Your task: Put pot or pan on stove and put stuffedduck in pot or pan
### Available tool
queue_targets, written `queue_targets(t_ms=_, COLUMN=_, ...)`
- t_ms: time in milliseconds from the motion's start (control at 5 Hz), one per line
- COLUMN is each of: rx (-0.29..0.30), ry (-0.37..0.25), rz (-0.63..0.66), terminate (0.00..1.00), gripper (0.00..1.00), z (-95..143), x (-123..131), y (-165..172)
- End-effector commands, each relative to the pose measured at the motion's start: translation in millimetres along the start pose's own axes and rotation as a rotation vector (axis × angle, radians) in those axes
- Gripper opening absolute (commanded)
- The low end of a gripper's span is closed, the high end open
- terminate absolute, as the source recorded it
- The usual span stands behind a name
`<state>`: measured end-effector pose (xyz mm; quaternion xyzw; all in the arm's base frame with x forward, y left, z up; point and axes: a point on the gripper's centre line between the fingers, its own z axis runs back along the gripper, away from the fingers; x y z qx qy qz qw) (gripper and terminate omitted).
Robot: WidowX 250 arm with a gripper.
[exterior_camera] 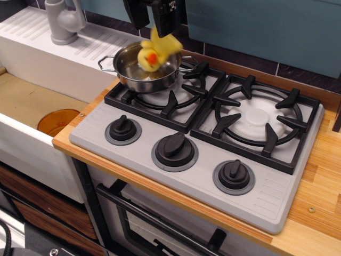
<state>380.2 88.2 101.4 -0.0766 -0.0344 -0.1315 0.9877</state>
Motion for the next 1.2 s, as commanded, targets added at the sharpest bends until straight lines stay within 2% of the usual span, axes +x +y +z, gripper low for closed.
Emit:
queue_targets(t_ms=0, rx=0.08, ry=-0.065, rz=-0.001, terminate=0.0, gripper=1.0, z=52.8, x=5.1, y=-22.3)
queue_targets(t_ms=800, rx=0.047, ry=-0.025, rz=0.004, terminate=0.0, gripper=1.0, z=65.3, x=-1.1, y=-33.3)
queue_targets(t_ms=1000, rx=0.039, ry=-0.018, rz=0.008, terminate=1.0, gripper=1.0, z=69.7, x=-3.0, y=-34.8)
